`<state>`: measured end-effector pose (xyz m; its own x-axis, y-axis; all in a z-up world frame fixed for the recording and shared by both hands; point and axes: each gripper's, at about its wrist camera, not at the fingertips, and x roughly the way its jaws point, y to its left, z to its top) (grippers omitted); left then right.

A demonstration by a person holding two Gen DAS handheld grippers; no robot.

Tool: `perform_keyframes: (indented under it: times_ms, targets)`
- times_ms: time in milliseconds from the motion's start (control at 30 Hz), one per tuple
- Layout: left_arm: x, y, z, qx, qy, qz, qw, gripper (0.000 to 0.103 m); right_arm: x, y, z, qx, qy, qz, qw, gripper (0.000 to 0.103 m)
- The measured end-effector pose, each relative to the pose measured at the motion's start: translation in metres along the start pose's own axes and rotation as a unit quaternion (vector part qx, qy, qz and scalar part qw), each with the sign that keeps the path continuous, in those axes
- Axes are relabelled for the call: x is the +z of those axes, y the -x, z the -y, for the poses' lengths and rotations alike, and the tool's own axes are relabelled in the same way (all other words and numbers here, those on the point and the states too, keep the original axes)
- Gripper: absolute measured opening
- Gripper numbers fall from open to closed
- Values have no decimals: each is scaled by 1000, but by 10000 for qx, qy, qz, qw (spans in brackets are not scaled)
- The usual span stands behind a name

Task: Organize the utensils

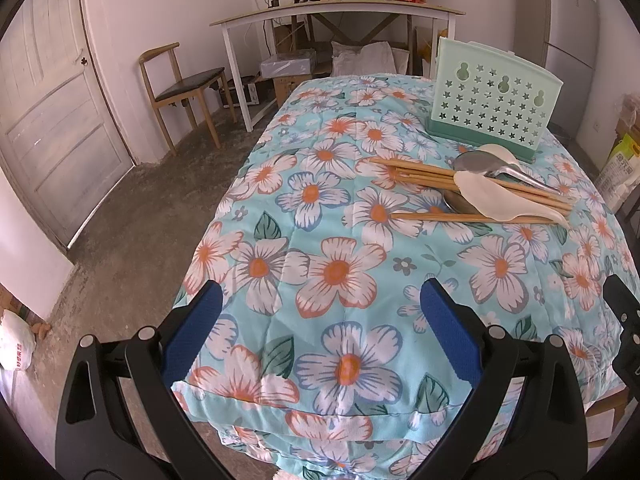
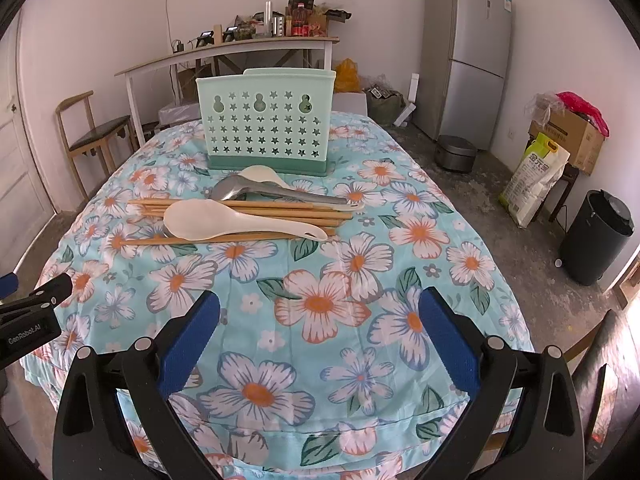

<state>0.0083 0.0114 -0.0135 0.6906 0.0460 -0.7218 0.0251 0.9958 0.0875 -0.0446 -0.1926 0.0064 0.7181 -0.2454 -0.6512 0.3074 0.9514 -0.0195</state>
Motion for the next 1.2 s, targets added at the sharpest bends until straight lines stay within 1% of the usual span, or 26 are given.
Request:
perform_keyframes:
  times_ms: [1200]
  targets:
    - [2, 0, 0, -18, 31, -15, 10000, 96, 1, -2, -3, -14, 31, -46, 10000, 97]
